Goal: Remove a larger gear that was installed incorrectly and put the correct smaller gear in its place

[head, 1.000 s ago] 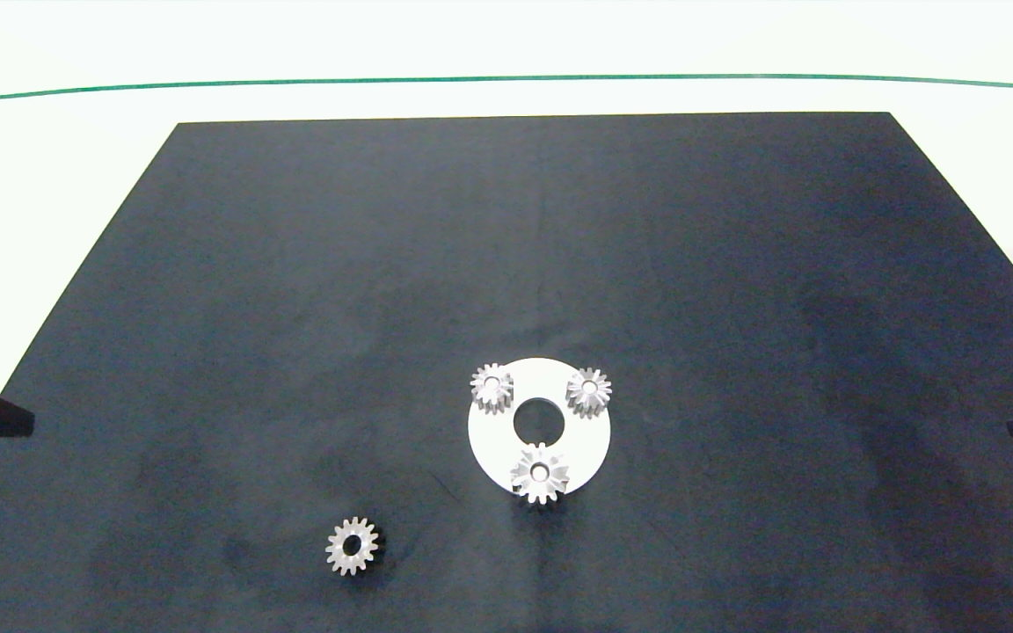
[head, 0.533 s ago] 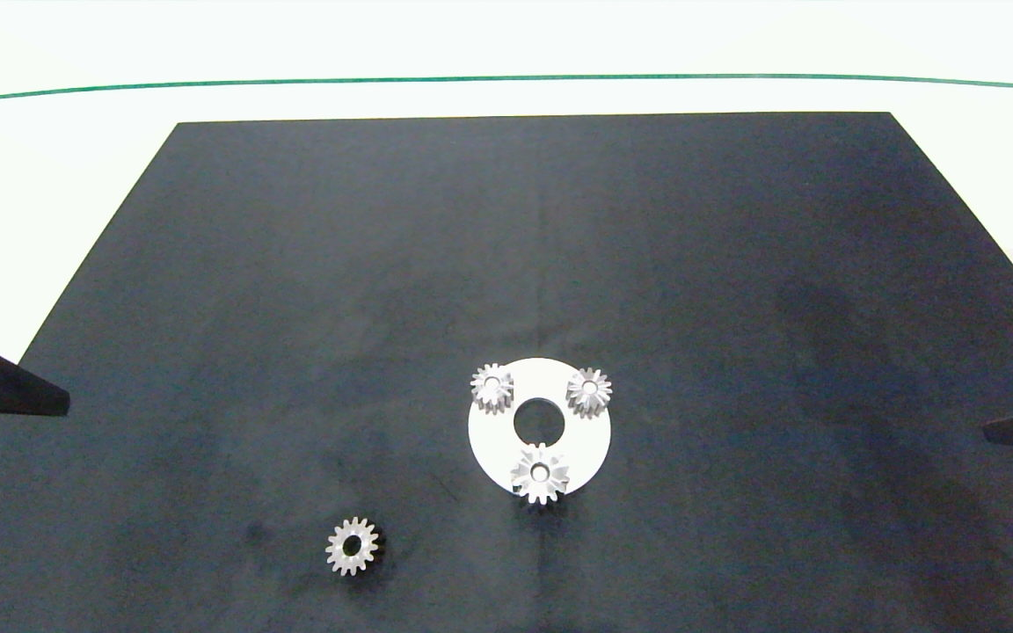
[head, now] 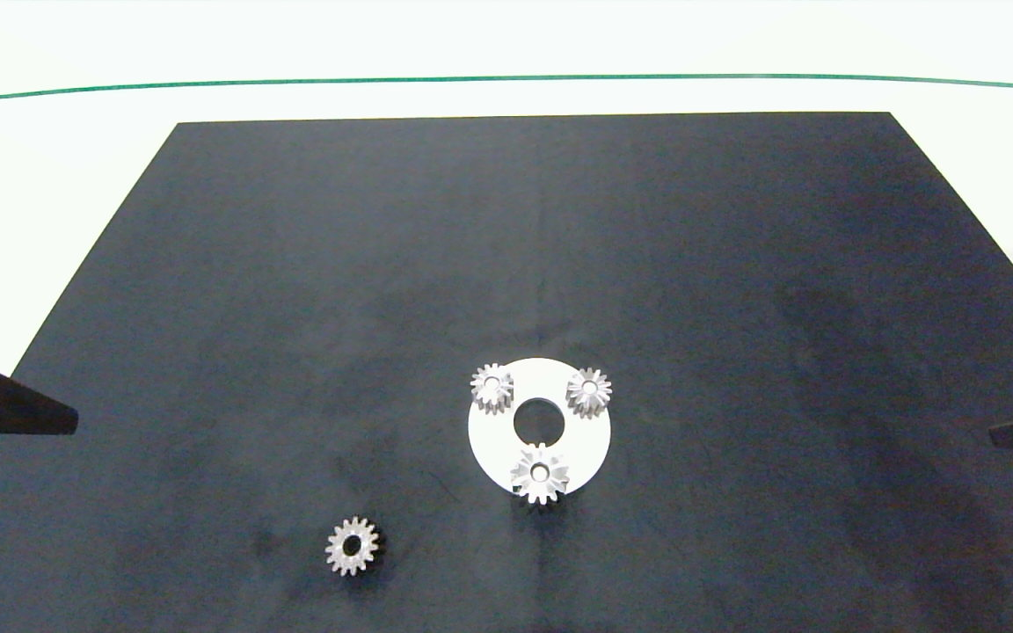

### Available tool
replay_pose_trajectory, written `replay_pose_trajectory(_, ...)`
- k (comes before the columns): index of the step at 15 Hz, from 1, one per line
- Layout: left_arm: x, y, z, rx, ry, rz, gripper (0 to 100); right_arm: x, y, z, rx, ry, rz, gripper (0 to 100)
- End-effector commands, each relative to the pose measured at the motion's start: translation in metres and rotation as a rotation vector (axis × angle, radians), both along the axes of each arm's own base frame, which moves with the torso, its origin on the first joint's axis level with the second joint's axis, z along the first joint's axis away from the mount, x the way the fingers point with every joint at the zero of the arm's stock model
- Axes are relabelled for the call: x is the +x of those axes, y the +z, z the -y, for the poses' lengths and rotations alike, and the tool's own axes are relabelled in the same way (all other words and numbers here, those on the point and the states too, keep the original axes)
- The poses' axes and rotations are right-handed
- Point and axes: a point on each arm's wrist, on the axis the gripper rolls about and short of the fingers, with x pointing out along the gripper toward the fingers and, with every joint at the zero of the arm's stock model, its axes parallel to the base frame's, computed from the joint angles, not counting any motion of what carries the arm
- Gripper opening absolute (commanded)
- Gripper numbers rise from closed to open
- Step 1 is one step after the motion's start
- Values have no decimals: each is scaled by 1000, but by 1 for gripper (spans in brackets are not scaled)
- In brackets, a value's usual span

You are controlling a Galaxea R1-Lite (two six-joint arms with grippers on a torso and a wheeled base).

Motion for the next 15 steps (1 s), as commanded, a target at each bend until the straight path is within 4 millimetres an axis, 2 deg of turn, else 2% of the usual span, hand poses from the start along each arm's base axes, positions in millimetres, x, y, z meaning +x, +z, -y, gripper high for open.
replay_pose_trajectory(1, -10, 0, -3, 39, 24, 21, 100, 1, -1, 0, -1, 1, -9, 100)
replay_pose_trajectory(6, -15, 1, -2, 42, 4, 33, 100, 1, -3, -3, 1, 18, -18, 100)
replay_pose_trajectory(8, -17, 2, -2, 39, 5, 42, 100, 0, -4, -10, 12, 54, -23, 100)
replay_pose_trajectory(12, -37, 9, -6, 17, -23, 108, 100, 32, 2, -32, -44, 79, -28, 100)
replay_pose_trajectory(15, -39, 10, -7, 15, -18, 119, 100, 48, 8, -61, -54, 142, -15, 100)
